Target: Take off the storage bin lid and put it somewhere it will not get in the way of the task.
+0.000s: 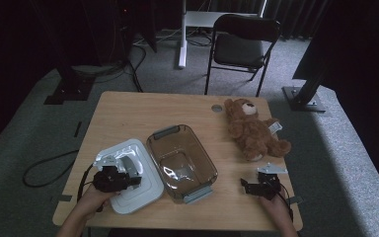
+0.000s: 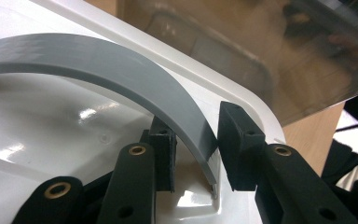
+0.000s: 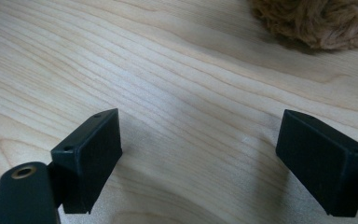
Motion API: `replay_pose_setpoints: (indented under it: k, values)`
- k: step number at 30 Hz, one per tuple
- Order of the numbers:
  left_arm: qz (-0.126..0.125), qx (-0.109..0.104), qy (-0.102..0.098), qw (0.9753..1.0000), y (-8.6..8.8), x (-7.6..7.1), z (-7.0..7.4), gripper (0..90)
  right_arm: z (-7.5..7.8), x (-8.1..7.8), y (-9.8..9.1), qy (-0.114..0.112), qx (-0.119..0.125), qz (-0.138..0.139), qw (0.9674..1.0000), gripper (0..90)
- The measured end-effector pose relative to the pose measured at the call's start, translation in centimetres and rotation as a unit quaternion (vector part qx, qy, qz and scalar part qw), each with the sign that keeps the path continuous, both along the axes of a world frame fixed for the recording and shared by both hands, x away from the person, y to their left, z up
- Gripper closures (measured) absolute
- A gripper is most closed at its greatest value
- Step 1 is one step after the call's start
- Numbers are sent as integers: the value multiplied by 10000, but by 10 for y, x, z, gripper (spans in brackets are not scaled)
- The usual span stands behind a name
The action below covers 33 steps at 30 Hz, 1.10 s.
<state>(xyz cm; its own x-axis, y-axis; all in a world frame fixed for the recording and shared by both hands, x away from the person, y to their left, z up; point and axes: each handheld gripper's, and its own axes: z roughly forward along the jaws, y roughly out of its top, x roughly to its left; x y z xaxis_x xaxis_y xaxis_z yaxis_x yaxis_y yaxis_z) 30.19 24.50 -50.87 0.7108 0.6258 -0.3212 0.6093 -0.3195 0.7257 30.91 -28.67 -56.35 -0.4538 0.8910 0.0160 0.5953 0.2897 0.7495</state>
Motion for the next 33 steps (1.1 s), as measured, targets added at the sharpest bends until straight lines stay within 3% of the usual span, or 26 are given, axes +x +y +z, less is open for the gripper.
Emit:
replay_pose_setpoints:
  k: [4, 7, 14, 20, 24, 27, 33]
  values:
    - [-124, 1, 27, 9999, 0, 7, -10, 686, 0, 0, 0, 2, -1, -4, 10000, 131]
    - [-206, 119, -22, 9997, -2, 12, -17, 680, 0, 0, 0, 5, 15, -8, 10000, 131]
    - [-57, 276, 222, 9994, -5, 24, -30, 643, 0, 0, 0, 7, 8, -11, 10000, 131]
    - [-17, 294, 124, 9995, -7, 26, -30, 400, 0, 0, 0, 6, 14, -10, 10000, 131]
    - [-46, 367, 15, 9993, -8, 21, -28, 313, 0, 0, 0, 6, 16, -9, 10000, 131]
    - [27, 385, -85, 9992, -6, 18, -25, 283, 0, 0, 0, 4, 1, -9, 10000, 131]
    - [288, 358, -92, 9989, 3, 16, -19, 248, 0, 0, 1, -5, -29, -7, 10000, 131]
